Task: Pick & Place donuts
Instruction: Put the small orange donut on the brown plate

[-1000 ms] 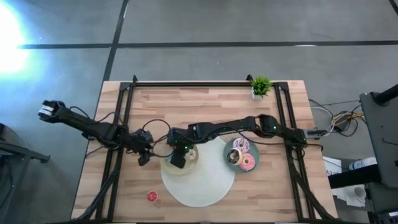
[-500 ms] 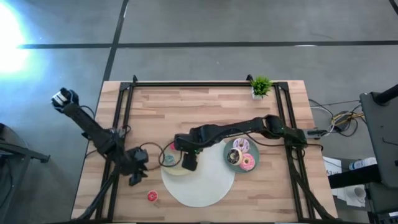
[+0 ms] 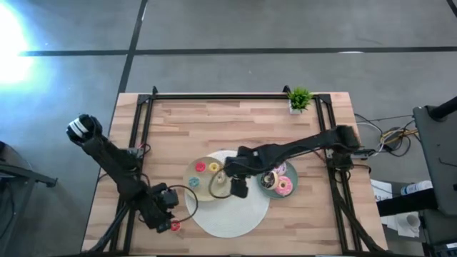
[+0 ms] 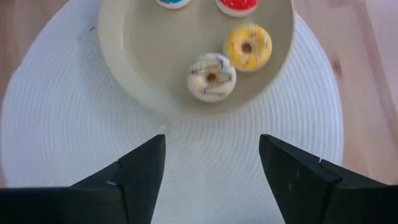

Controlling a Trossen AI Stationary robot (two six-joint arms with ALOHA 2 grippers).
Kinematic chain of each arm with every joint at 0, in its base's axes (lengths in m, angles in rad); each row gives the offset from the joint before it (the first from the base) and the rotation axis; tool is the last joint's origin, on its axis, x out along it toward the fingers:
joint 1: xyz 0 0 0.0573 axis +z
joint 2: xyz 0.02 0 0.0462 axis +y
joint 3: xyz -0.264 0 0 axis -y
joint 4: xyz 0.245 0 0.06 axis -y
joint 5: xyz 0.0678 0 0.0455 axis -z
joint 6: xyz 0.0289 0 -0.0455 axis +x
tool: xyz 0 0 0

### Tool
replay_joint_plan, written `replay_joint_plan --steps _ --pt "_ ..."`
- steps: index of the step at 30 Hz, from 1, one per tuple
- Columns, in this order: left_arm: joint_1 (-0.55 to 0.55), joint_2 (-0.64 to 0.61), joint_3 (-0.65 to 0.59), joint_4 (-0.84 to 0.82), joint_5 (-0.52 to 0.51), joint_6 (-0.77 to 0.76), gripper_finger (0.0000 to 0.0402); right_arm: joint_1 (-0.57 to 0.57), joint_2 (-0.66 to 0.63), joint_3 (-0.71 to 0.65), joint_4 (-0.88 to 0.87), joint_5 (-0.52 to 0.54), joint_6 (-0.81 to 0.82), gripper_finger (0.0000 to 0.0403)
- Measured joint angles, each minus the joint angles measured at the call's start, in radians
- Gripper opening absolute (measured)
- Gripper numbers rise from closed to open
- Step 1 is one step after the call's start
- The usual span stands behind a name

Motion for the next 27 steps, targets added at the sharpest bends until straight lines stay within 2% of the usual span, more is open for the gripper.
replay_joint_plan --steps 5,10,17,27 --pt "-0.001 0.05 0.007 -0.001 0.054 -0.065 0.0158 0.013 -0.156 -0.208 0.126 0.036 0.105 0.0256" --pt "-0.002 0.061 0.007 0.023 0.089 -0.066 0.0158 0.032 -0.234 -0.321 0.163 0.057 0.158 0.0256" --pt "-0.001 0.065 0.004 0.081 0.09 -0.084 0.0158 0.045 -0.245 -0.371 0.197 0.063 0.182 0.0256" --pt "-0.001 0.12 -0.008 0.153 0.11 -0.107 0.0157 0.046 -0.235 -0.372 0.233 0.064 0.179 0.0256"
